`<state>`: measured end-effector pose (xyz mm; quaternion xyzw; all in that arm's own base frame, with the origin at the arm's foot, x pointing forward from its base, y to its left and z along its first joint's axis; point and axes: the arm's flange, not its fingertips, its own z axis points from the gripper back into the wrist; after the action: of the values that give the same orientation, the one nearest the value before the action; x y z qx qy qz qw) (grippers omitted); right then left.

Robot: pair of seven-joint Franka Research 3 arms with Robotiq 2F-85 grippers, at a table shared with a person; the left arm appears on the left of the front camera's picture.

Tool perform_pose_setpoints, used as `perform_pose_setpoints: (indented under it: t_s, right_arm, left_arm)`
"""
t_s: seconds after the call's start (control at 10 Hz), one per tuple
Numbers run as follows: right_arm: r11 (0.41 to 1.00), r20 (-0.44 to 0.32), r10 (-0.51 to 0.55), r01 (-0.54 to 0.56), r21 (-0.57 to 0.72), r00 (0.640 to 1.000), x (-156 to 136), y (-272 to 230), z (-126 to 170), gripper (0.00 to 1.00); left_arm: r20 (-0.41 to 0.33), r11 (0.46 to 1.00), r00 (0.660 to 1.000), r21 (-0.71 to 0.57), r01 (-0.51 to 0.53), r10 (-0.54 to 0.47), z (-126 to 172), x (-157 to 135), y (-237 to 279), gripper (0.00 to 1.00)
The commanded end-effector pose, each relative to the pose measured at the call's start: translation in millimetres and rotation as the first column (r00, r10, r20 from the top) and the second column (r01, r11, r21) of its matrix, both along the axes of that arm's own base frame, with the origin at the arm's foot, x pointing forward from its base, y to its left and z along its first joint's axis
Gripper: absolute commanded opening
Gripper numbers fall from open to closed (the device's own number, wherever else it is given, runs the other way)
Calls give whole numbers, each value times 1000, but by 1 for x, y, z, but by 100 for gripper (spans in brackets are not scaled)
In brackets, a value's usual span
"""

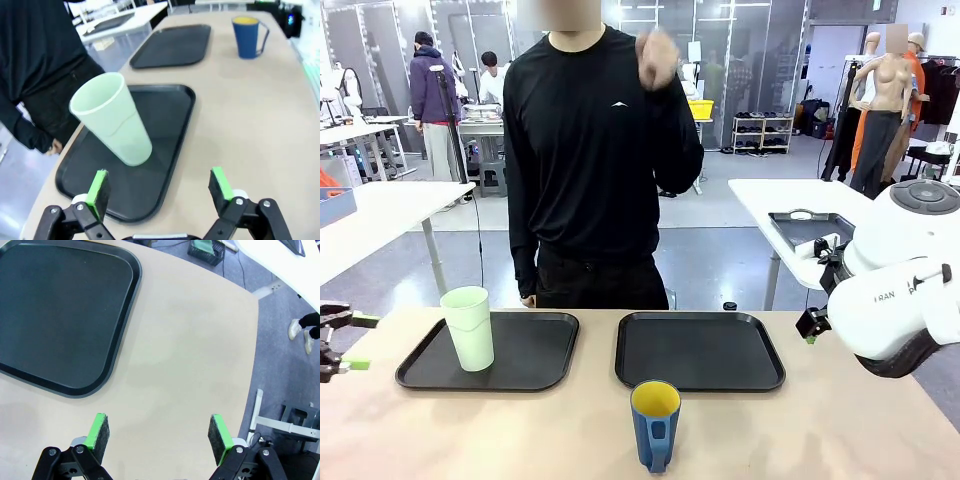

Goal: Sort and store the cups by type.
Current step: Pick up the Handle plastic cup and place it into the empty Flat Tray.

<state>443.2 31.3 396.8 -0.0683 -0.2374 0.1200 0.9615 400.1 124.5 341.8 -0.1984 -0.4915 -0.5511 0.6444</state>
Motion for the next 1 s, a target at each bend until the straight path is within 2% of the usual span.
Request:
perform_pose_setpoints:
  t_s: [0.0, 0.2, 0.5, 0.7, 0.8, 0.9]
  right_arm:
    - [1000, 0, 0, 0, 0, 1000, 0, 0, -1, 100]
    - [1000, 0, 0, 0, 0, 1000, 0, 0, -1, 100]
    - [1000, 0, 0, 0, 0, 1000, 0, 0, -1, 100]
    - [1000, 0, 0, 0, 0, 1000, 0, 0, -1, 100]
    - [1000, 0, 0, 0, 0, 1000, 0, 0, -1, 100]
    - [1000, 0, 0, 0, 0, 1000, 0, 0, -1, 100]
  left_arm:
    - [-67, 985, 997, 168, -30, 42, 22, -42, 0, 100]
    - [-163, 938, 984, 346, -12, 73, 34, -66, 1, 100]
    - [-228, 916, 966, 402, -23, 125, 42, -79, 7, 100]
    - [-250, 919, 961, 395, -10, 118, 39, -73, 16, 100]
    - [-231, 916, 965, 400, -19, 121, 47, -42, 31, 100]
    - [-231, 916, 965, 400, -19, 121, 47, -42, 31, 100]
